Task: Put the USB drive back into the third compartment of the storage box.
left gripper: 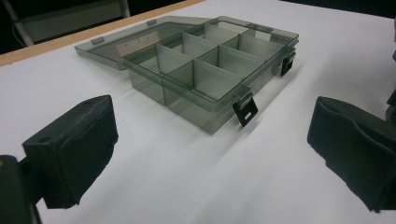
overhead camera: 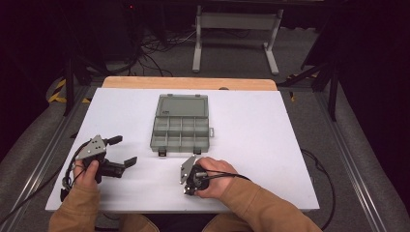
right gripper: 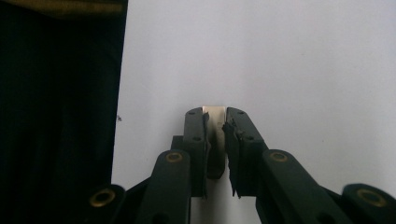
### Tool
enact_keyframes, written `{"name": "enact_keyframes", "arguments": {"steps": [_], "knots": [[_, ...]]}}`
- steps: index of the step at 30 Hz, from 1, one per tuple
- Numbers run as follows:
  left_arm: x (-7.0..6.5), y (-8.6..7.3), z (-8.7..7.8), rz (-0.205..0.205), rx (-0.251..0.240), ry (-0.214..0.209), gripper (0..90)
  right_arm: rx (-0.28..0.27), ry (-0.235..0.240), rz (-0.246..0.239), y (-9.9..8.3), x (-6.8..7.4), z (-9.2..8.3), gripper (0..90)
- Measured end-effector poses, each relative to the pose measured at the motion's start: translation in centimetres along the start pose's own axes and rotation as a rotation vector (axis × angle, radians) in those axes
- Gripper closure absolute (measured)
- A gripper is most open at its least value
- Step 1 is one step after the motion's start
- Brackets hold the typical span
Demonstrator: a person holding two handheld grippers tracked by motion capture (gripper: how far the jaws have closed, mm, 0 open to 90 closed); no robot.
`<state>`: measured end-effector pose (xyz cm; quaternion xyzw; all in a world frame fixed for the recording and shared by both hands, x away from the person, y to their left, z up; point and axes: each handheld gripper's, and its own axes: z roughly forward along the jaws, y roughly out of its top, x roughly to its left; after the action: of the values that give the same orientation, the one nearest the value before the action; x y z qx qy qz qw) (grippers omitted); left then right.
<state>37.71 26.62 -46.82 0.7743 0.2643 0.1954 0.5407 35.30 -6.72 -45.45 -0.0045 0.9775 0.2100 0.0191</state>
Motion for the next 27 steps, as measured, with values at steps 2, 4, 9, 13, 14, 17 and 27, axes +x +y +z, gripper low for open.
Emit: {"name": "enact_keyframes", "arguments": {"steps": [2,4,9,13,14,17,27], "knots": [[0.0,0.0,0.0,0.003,-0.002,0.001,2.3,0.002,0.001,-0.005,0.0,0.0,0.0,79.6],[0.0,0.0,0.0,0.003,-0.001,0.001,2.3,0.001,0.002,-0.006,0.0,0.0,0.0,79.7],[0.1,0.0,0.0,0.007,-0.001,0.003,2.3,-0.002,0.011,0.009,0.0,-0.2,0.0,79.7],[0.1,0.0,0.0,0.006,-0.002,0.005,2.3,-0.006,0.014,0.012,-0.1,-0.3,0.0,79.7],[0.1,0.0,0.0,0.006,-0.001,0.005,2.3,-0.008,0.008,0.014,-0.1,-0.3,-0.1,79.7],[0.1,0.0,0.0,0.006,-0.001,0.005,2.3,-0.017,0.003,0.022,-0.1,-0.4,-0.2,79.7],[0.1,-0.1,0.0,0.004,-0.005,0.009,2.3,-0.076,-0.008,0.051,-0.2,-1.5,-1.7,79.7]]}}
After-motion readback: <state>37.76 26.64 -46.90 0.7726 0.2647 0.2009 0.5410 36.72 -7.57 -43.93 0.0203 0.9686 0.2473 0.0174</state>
